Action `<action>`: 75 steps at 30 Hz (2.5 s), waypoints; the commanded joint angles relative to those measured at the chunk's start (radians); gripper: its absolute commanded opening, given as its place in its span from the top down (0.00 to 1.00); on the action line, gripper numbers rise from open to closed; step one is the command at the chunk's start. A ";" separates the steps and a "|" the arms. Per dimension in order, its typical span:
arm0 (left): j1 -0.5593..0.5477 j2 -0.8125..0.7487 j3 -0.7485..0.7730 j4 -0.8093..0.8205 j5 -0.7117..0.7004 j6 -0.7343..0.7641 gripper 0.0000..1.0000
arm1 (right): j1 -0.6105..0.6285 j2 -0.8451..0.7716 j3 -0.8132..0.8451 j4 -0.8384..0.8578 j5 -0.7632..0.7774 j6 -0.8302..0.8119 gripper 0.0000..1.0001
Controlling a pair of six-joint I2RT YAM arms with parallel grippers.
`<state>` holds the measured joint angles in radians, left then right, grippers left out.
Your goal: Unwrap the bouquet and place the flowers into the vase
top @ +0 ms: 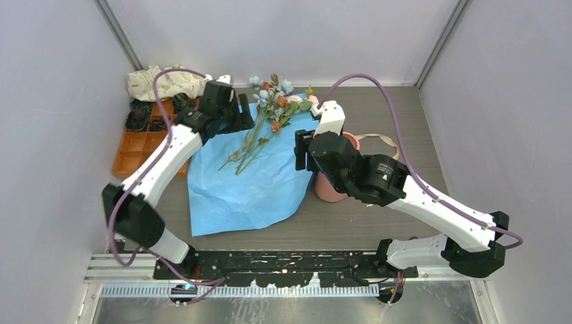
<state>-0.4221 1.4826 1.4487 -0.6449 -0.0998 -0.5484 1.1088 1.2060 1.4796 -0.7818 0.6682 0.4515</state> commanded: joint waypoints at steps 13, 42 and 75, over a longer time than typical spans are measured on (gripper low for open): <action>0.094 0.562 0.374 0.089 0.147 0.118 0.39 | -0.083 -0.035 -0.136 0.077 0.036 0.021 0.34; 0.059 0.656 0.347 0.178 0.213 0.036 0.90 | -0.167 -0.013 -0.224 0.166 -0.084 0.062 0.38; -0.053 -0.053 -0.434 0.189 -0.033 -0.053 0.55 | -0.203 0.436 0.011 0.173 -0.354 0.156 0.38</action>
<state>-0.4774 1.4803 1.0229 -0.5110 -0.1070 -0.5869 0.9314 1.5677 1.3895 -0.6209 0.3565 0.5583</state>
